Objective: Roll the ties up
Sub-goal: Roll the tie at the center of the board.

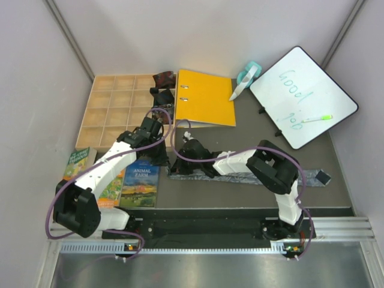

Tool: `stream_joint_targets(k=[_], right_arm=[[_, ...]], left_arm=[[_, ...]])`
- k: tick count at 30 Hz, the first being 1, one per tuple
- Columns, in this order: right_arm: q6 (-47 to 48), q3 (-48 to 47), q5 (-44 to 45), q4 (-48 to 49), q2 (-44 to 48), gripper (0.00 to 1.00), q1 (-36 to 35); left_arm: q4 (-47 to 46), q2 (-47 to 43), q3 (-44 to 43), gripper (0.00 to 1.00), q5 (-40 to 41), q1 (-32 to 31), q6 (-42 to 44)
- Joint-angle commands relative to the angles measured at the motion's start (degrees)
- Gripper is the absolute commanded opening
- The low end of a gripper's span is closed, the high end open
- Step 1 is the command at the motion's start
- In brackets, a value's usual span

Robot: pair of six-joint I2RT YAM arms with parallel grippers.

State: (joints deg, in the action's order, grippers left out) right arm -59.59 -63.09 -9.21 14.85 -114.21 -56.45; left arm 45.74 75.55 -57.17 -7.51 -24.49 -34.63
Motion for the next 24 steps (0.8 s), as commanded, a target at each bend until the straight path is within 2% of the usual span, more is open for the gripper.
stream_joint_targets(k=[1,8,15,19,24], right_arm=[[1.8,0.5,2.2,-3.9,7.9,0.00,0.1],[6.0,3.9,9.0,-17.3,19.5,0.00,2.2],[9.6,11.3,18.9,-25.8,32.6,0.00,7.0],[11.0,19.2,24.2,-26.0,41.4,0.00,9.7],[13.3,27.4,25.8,-19.4,46.9,0.00,10.1]], left_arm=[[-3.4,-0.1,0.3,0.00,-2.2,-0.6,-1.1],[-3.3,1.6,0.5,0.00,-0.1,-2.7,-0.4],[-4.2,5.0,0.3,0.00,1.8,-5.1,-0.5],[-6.3,6.8,0.4,0.00,3.1,-6.9,-0.8],[-9.1,10.2,0.1,0.00,3.9,-8.1,-0.8]])
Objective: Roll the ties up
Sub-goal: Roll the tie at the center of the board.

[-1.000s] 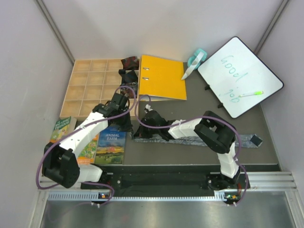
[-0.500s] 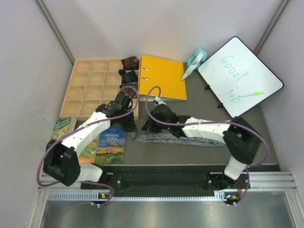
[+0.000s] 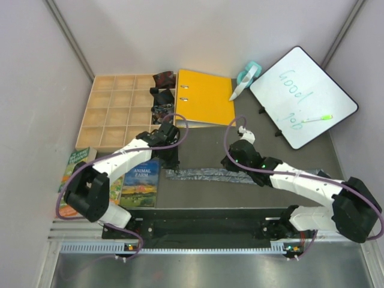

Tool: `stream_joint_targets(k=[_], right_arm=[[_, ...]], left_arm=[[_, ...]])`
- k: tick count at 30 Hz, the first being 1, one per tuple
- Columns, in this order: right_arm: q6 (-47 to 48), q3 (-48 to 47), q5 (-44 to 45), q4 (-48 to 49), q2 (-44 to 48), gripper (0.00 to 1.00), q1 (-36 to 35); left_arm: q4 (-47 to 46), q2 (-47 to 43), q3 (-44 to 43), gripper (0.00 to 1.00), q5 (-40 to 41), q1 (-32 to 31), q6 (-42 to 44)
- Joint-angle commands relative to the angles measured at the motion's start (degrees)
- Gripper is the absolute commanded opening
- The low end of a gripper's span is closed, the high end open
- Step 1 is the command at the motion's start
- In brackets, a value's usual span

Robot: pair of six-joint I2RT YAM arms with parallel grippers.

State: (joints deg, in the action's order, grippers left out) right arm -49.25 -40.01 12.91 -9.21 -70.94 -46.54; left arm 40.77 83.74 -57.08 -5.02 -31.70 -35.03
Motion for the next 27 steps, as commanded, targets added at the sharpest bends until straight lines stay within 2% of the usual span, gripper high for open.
stream_joint_targets(k=[1,7,15,16,20,23,26,27], right_arm=[[3.1,5.5,3.5,6.2,4.6,0.00,0.3],[4.4,10.9,3.5,14.5,4.7,0.00,0.3],[5.6,13.8,2.3,18.4,6.3,0.00,0.3],[5.7,13.9,2.3,18.6,6.4,0.00,0.2],[6.4,14.4,0.8,20.3,6.3,0.00,0.3],[7.4,14.8,-1.0,22.6,6.0,0.00,0.2],[8.7,15.3,-4.1,25.6,5.8,0.00,0.3],[9.1,15.2,-5.0,26.7,5.7,0.00,0.2]], left_arm=[[-4.3,3.1,0.0,0.00,1.8,-1.1,-0.5],[-5.9,6.2,-0.4,0.00,2.6,-2.0,-0.7],[-7.6,9.7,-1.3,0.02,2.5,-2.7,-0.8],[-7.7,9.9,-1.4,0.12,2.6,-2.8,-0.7],[-7.8,9.8,-1.7,0.34,3.3,-3.2,-1.0],[-7.6,9.3,-2.7,0.45,3.4,-3.2,-0.9],[-6.2,8.3,-4.4,0.50,3.4,-3.2,-0.8],[-5.0,7.8,-5.1,0.56,3.5,-3.2,-0.8]])
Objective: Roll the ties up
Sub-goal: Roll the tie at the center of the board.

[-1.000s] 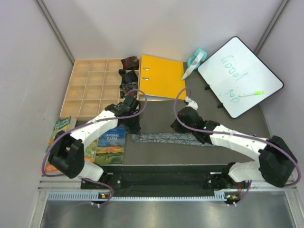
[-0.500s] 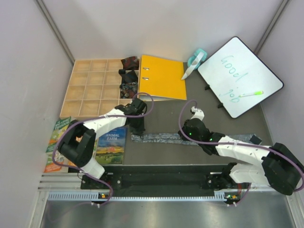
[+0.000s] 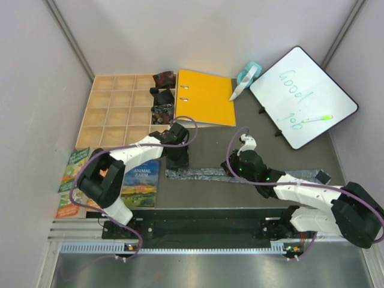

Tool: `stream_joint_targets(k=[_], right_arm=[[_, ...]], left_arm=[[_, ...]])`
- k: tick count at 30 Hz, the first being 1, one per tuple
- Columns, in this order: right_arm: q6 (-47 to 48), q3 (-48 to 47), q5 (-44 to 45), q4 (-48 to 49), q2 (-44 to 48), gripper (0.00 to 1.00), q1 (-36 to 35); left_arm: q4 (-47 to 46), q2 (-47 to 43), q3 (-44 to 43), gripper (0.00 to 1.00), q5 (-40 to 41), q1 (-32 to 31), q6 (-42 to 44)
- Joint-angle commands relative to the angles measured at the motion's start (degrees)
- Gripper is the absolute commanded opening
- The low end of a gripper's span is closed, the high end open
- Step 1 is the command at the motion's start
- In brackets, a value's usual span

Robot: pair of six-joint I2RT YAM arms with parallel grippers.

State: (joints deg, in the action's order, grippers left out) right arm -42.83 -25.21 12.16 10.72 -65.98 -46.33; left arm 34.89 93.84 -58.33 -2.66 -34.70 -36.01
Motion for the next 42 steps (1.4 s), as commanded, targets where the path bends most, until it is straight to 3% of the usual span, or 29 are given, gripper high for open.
stream_joint_targets(k=[1,3,7,16,24,32,42], right_arm=[[3.1,0.3,-5.0,6.7,0.5,0.00,-0.1],[3.4,-2.2,-6.1,5.3,-0.9,0.00,-1.0],[3.3,-8.4,-5.5,-1.3,-3.1,0.00,-4.9],[-1.7,-21.4,-14.4,-2.5,-14.2,0.00,-9.1],[-4.4,-31.3,-21.7,-2.5,-25.1,0.00,-10.3],[-5.0,-41.2,-25.4,-5.3,-34.7,0.00,-10.4],[-3.8,-44.0,-25.3,-6.3,-41.5,0.00,-10.2]], left_arm=[[1.6,-3.5,-4.4,0.61,1.8,-0.2,0.3],[3.9,-5.1,-5.7,0.78,2.1,-0.2,0.6],[7.9,-10.4,-7.1,0.85,7.4,0.0,1.2],[12.7,-20.0,-1.2,0.82,12.6,1.7,1.2],[15.9,-27.9,3.2,0.69,14.5,10.3,5.2],[14.5,-29.8,6.4,0.67,9.0,15.7,6.1],[13.8,-30.5,7.3,0.65,6.6,16.7,6.5]])
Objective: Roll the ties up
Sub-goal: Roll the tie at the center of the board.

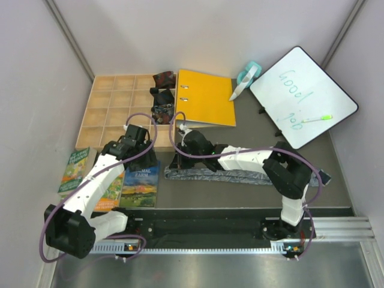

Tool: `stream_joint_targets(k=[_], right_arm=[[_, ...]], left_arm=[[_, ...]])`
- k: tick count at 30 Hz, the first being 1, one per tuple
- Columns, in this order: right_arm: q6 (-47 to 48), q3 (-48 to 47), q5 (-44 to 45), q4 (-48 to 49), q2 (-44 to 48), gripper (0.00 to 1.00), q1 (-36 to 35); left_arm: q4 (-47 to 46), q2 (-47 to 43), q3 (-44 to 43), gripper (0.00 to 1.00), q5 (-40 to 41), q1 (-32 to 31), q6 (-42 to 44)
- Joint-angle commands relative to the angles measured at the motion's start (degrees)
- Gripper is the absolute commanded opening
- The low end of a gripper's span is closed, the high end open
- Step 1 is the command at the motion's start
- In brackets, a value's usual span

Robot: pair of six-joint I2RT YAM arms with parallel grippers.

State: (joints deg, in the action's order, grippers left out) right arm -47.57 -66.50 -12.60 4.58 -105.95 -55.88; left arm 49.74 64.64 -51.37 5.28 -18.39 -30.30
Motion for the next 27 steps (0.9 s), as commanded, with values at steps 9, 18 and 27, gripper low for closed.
stream_joint_targets(k=[9,18,27], right_arm=[[0.8,0.1,0.1,1.9,-1.8,0.00,0.6],[-0.2,4.8,1.0,2.8,1.4,0.00,0.9],[-0.3,8.2,1.4,5.6,1.6,0.00,1.8]], left_arm=[[-2.1,-1.4,1.1,0.63,-2.6,0.4,0.7],[-5.8,-0.4,2.7,0.62,-9.8,0.4,-0.4],[-12.9,2.4,6.1,0.63,-15.8,0.3,-2.2]])
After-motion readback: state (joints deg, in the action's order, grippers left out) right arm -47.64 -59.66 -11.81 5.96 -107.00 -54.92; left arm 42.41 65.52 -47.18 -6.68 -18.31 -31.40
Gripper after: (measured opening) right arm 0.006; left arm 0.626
